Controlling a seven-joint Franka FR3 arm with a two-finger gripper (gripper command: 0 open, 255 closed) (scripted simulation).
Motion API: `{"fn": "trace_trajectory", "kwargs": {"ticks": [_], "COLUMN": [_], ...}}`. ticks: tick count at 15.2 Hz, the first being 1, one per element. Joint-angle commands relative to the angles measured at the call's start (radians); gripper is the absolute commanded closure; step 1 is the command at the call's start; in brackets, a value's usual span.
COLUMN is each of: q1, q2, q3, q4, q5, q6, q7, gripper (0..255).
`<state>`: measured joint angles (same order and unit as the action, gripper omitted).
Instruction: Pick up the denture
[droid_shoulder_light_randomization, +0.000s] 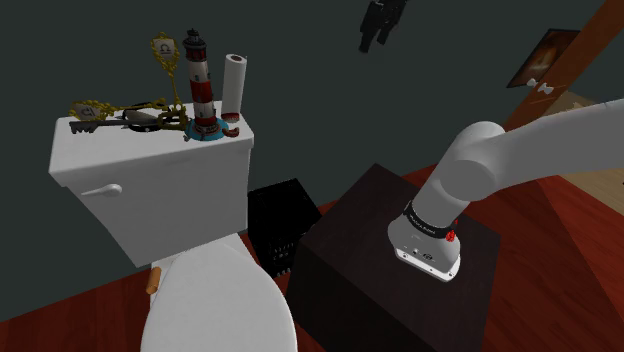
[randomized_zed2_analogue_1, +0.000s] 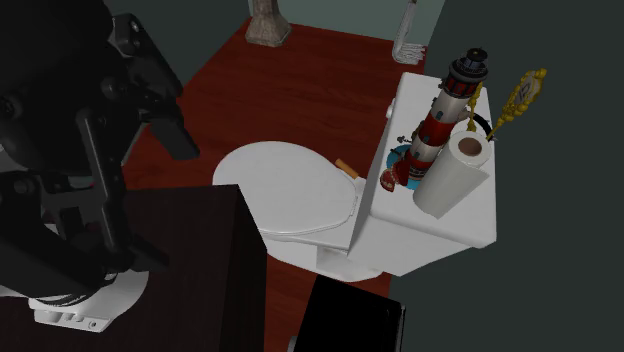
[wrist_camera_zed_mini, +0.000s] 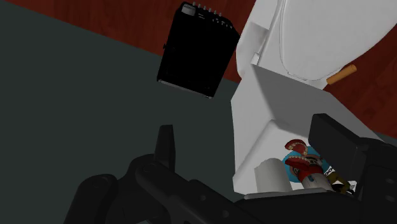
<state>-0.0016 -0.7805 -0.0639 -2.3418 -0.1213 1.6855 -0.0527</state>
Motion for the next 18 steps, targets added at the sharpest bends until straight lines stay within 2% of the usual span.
{"fn": "trace_trajectory", "kwargs": {"ticks": [1,9,18], "q1": [0.0,0.023,0.031], "q2": [0.0,0.201,0.501], "q3": [0.0,0.1,0.202], "q4": [0.0,-0.019,0.073], "q5": [0.0,0.031,0.008], "q6": [0.0,0.21,0.403], "q7": [0.0,0.157,0.338], "gripper": [0,0,0]}}
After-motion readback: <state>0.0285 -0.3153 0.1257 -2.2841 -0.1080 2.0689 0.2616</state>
